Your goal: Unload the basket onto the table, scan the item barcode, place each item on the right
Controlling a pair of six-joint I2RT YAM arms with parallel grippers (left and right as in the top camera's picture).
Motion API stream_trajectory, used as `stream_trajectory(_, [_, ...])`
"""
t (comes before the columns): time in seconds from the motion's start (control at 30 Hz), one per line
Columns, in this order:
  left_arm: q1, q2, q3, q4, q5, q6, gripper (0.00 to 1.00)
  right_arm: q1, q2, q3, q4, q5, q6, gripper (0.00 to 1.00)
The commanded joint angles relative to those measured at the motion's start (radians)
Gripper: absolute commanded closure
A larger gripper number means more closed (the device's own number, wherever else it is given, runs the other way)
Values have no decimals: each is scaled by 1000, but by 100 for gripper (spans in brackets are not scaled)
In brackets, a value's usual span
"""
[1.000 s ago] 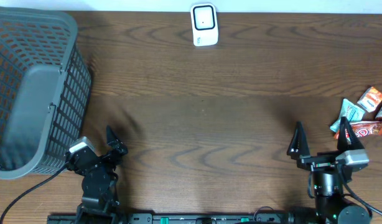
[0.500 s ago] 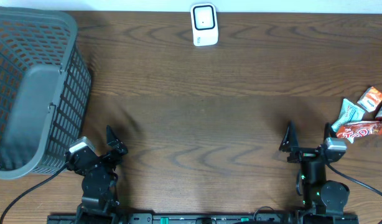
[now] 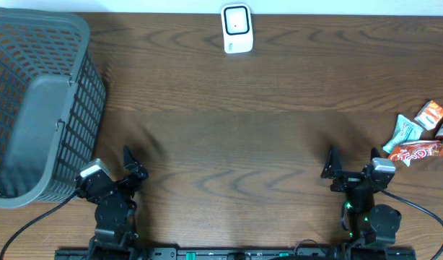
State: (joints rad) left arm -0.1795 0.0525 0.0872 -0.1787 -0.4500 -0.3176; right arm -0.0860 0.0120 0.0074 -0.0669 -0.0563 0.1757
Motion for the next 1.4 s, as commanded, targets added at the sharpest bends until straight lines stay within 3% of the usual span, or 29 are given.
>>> stream_trajectory(0.0, [3,-1,-25,-6,-6,-2,2,6,-6,-2,-4,6,10,1])
stream_trajectory(0.73, [29,-11,-25,-8,21,3,2,6,-6,-2,-4,6,10,1])
stream_trajectory(1.13, [85,-51,-40,20,293,292,2,6,-6,-2,-4,6,10,1])
stream_trajectory(1.37, [85,-51,-40,20,302,292,2,6,-6,-2,-4,6,10,1])
